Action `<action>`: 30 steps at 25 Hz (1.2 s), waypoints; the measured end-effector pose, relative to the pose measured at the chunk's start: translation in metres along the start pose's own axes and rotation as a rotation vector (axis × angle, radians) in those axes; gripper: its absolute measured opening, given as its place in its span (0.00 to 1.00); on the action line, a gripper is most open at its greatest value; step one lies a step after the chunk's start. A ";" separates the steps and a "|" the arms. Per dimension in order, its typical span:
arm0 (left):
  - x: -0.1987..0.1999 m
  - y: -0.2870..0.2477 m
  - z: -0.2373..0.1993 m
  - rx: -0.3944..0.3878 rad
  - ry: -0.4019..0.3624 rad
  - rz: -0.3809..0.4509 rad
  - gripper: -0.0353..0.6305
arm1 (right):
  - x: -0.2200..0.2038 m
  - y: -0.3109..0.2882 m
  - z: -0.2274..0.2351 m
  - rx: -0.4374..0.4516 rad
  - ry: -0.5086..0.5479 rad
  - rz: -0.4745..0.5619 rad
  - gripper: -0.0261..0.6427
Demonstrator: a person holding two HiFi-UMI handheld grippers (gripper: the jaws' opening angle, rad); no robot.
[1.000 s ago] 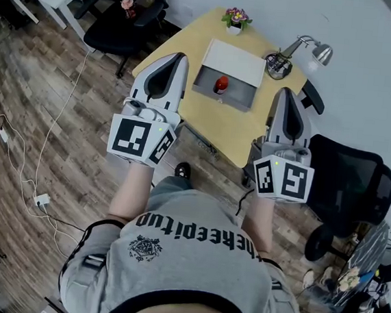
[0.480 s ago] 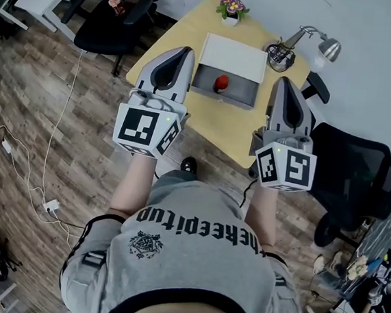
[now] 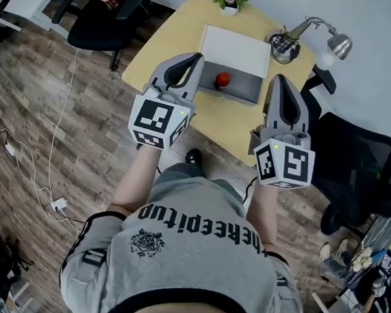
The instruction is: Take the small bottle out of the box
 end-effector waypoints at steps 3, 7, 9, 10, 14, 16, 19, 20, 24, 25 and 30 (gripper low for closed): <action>-0.024 -0.016 0.002 -0.033 -0.025 -0.091 0.06 | -0.011 -0.004 0.001 -0.001 -0.014 -0.022 0.04; -0.059 -0.032 0.005 -0.098 -0.022 -0.222 0.07 | -0.024 -0.005 0.002 -0.001 -0.025 -0.050 0.04; -0.075 -0.039 0.007 -0.130 -0.019 -0.283 0.12 | -0.027 -0.005 0.003 -0.005 -0.028 -0.060 0.04; -0.083 -0.042 0.008 -0.147 -0.019 -0.314 0.16 | -0.029 -0.005 0.004 -0.008 -0.031 -0.065 0.04; -0.112 -0.058 0.011 -0.196 -0.015 -0.419 0.25 | -0.038 -0.003 0.011 -0.027 -0.037 -0.092 0.04; -0.128 -0.067 0.012 -0.210 -0.009 -0.468 0.29 | -0.042 -0.002 0.014 -0.034 -0.037 -0.104 0.04; -0.151 -0.079 0.015 -0.232 -0.020 -0.547 0.35 | -0.048 0.001 0.020 -0.049 -0.040 -0.121 0.04; -0.158 -0.082 0.017 -0.237 -0.030 -0.570 0.36 | -0.050 0.003 0.023 -0.058 -0.042 -0.128 0.04; -0.178 -0.095 0.020 -0.238 -0.056 -0.639 0.38 | -0.054 0.010 0.030 -0.088 -0.044 -0.143 0.04; -0.182 -0.098 0.021 -0.237 -0.059 -0.656 0.39 | -0.054 0.013 0.032 -0.096 -0.044 -0.146 0.04; -0.201 -0.118 0.024 -0.233 -0.083 -0.716 0.39 | -0.059 0.021 0.043 -0.131 -0.044 -0.165 0.04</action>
Point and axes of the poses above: the fingertips, and each gripper's own axes: y backward along the fingers, z to its right, x out of its top, the point moved 4 cm from there along y, backward along the fingers, and after that the axes turned 7 degrees about y, right-handed, at the moved point
